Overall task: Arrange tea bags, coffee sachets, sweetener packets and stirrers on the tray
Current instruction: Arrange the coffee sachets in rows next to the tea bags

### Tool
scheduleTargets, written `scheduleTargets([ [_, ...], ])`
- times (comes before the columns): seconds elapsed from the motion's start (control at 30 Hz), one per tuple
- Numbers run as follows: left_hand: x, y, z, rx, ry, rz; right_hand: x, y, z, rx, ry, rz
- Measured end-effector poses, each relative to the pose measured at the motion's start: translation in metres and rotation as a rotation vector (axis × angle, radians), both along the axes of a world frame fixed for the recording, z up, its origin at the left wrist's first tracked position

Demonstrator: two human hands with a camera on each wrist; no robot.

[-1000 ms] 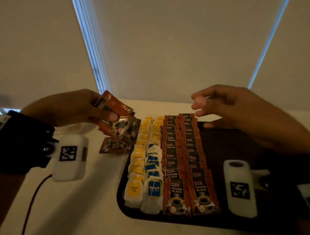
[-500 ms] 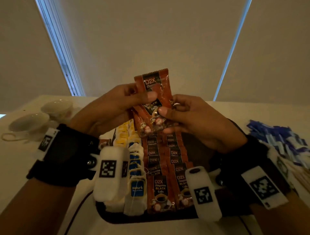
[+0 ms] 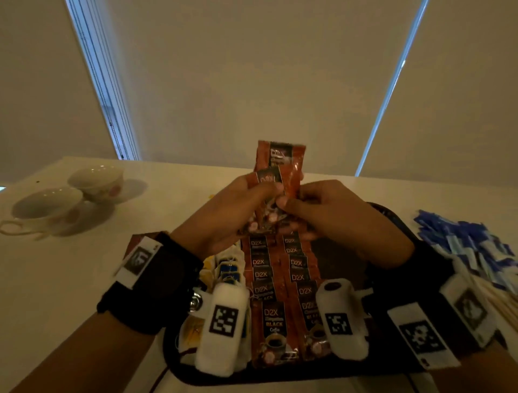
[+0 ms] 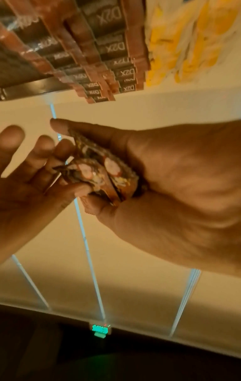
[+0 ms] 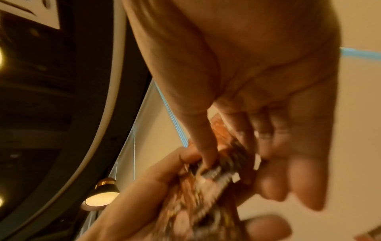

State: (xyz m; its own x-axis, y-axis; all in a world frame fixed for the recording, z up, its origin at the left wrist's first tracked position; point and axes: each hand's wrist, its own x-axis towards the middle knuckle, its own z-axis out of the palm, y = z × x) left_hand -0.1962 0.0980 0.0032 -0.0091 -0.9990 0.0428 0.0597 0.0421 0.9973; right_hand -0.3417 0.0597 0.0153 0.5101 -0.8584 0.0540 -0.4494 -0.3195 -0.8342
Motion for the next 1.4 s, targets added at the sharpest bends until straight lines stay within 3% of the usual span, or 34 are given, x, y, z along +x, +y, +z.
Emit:
scheduleTargets([
  [0.13,-0.003,-0.002,0.001,-0.094,-0.149,0.080,-0.004,0.003,0.006,-0.132,0.062,-0.067],
  [0.33,0.001,0.000,0.007,-0.146,-0.125,0.092,-0.001,0.010,0.008,-0.277,0.046,-0.191],
  [0.5,0.005,0.005,0.015,-0.080,-0.024,0.060,-0.007,0.005,0.009,-0.181,0.023,-0.136],
  [0.63,0.009,0.010,0.021,-0.066,0.011,0.029,-0.031,0.005,0.010,0.037,-0.015,-0.053],
  [0.83,0.034,0.010,0.033,-0.098,0.015,0.132,-0.084,0.026,-0.023,0.282,0.460,0.095],
  [1.0,0.043,0.011,0.036,-0.130,0.022,0.178,-0.094,0.034,-0.039,0.377,0.646,0.148],
  [1.23,0.044,0.011,0.034,-0.134,-0.014,0.190,-0.077,0.025,-0.042,0.267,0.839,0.200],
  [1.4,0.045,0.013,0.034,-0.145,-0.035,0.175,-0.069,0.033,-0.025,-0.017,0.937,0.156],
])
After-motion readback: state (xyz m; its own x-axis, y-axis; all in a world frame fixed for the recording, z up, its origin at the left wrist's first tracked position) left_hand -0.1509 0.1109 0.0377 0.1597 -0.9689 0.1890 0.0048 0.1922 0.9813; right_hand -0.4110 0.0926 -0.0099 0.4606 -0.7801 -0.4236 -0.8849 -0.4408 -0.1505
